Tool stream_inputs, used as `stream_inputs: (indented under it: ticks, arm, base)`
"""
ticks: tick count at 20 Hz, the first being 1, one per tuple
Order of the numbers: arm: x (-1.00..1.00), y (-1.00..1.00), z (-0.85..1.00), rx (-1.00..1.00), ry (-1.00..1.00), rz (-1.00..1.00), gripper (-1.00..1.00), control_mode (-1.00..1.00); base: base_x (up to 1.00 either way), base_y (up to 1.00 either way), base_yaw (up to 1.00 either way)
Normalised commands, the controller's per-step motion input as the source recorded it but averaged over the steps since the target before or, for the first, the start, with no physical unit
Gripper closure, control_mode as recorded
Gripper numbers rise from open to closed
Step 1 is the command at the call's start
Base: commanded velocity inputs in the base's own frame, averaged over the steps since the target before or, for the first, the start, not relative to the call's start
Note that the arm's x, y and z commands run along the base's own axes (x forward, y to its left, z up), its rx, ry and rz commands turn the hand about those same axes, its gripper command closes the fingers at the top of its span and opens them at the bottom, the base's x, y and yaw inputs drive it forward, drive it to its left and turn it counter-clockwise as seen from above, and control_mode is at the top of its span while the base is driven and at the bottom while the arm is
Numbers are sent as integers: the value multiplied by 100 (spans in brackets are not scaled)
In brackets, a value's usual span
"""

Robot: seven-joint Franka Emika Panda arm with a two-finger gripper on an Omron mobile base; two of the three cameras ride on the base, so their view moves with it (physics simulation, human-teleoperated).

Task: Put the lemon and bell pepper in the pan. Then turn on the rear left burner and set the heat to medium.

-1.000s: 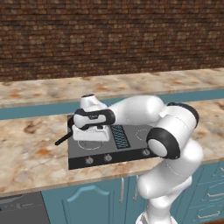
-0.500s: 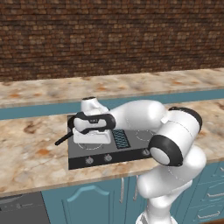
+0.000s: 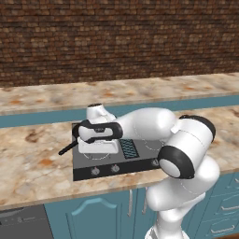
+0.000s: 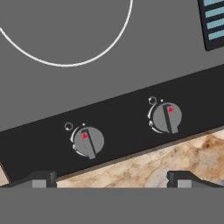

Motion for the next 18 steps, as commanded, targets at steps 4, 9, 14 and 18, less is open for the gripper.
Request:
stream_inputs:
  ticks: [4,9,14,18]
  arm:
    - [0,0,0,0,0,1,-100,-100]
    - [0,0,0,0,0,1,-100,-100]
    - [0,-21,0,-1,-6,12,-100,-100]
    - [-2,-17,-3,-1,-11,13,-100,-100]
  base:
    - [0,0,0]
    - [0,0,0]
    - [0,0,0]
    - [0,0,0]
